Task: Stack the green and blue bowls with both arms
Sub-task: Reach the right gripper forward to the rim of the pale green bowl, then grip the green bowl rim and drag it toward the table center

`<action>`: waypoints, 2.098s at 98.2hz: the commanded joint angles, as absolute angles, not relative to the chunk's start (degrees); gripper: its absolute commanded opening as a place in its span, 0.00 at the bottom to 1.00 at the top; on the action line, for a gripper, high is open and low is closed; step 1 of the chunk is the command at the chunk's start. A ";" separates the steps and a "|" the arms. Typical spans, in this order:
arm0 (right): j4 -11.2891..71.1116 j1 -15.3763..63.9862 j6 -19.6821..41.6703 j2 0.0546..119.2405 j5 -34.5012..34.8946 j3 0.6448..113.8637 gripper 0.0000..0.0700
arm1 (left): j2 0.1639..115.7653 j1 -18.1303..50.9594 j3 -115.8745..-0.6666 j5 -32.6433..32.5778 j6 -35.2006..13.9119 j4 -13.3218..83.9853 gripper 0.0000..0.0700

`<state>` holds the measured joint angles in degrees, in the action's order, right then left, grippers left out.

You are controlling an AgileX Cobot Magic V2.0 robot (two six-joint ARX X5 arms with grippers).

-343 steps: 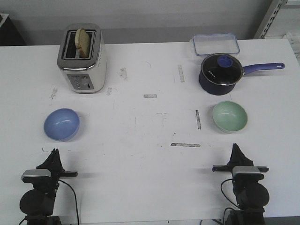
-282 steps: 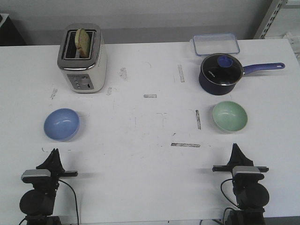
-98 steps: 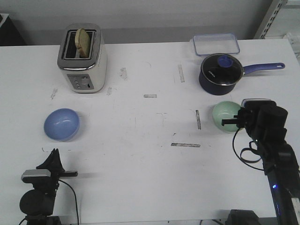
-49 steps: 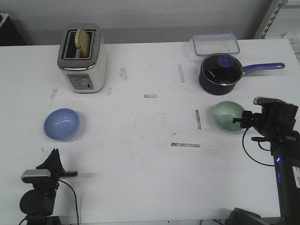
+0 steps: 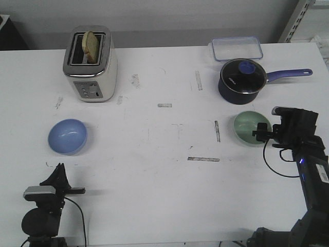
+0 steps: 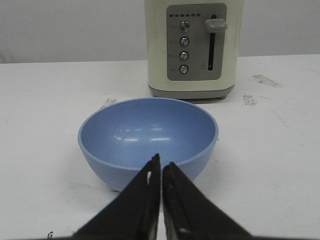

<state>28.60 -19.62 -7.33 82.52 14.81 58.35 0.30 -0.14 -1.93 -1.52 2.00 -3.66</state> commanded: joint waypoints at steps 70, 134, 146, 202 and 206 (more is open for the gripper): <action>25.93 -19.84 -7.11 85.69 15.22 60.58 0.00 | 0.19 -0.21 -0.73 -1.45 1.89 -4.25 0.00; 32.25 13.06 -0.08 77.76 26.61 66.41 0.00 | 0.19 -0.21 -0.73 -1.45 1.89 -4.16 0.00; 34.30 20.97 -0.99 79.07 23.35 66.32 0.00 | 0.19 -0.21 -0.73 -1.45 1.89 -4.14 0.00; 34.26 33.47 -2.55 92.71 18.96 66.30 0.00 | 0.19 -0.21 -0.73 -1.45 1.89 -4.08 0.00; 34.11 33.65 -2.87 93.49 18.96 66.30 0.00 | 0.19 -0.21 -0.73 -1.45 1.89 -4.08 0.00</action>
